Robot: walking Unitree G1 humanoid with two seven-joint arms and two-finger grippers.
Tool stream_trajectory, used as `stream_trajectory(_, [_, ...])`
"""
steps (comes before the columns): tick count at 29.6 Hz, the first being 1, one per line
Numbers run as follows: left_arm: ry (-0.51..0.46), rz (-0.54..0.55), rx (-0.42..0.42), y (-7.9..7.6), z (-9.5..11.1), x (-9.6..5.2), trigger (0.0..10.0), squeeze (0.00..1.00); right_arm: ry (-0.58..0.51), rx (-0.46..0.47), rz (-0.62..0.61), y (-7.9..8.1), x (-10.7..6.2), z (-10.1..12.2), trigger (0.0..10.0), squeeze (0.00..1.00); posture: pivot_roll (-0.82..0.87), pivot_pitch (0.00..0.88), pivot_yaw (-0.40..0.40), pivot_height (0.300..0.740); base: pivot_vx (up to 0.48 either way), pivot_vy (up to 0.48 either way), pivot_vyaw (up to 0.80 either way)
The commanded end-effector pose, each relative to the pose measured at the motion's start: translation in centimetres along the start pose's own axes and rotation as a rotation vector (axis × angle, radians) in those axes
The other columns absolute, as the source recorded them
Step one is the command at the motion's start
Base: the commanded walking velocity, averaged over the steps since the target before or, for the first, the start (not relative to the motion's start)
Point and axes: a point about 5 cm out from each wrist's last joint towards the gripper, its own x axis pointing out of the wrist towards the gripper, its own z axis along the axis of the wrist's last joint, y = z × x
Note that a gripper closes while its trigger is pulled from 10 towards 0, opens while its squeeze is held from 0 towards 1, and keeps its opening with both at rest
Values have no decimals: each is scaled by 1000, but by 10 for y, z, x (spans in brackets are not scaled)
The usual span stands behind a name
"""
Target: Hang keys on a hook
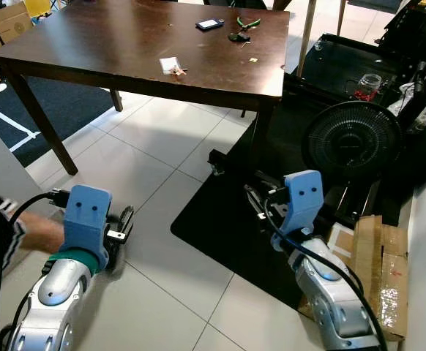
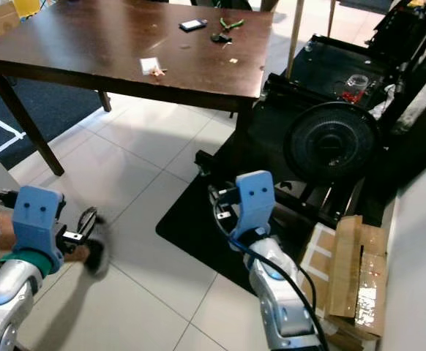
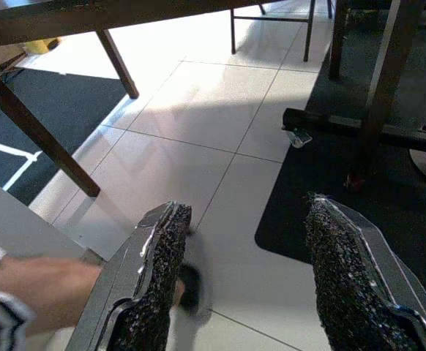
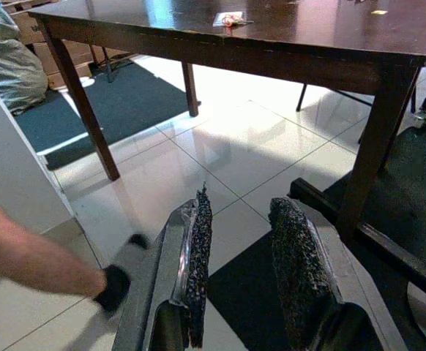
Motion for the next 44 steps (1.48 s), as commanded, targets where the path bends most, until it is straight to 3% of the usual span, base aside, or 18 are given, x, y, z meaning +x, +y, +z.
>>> stream_trajectory(1, [28, 5, -1, 2, -5, 0, 10000, 0, 12, 4, 1, 1, -1, -2, 10000, 0, -76, 92, 105, 740, 0, 0, 0])
stream_trajectory(44, [29, 4, -2, 1, -6, 0, 10000, 0, 19, 3, 3, 1, -1, -4, 10000, 0, -77, 81, 100, 740, 0, 0, 0])
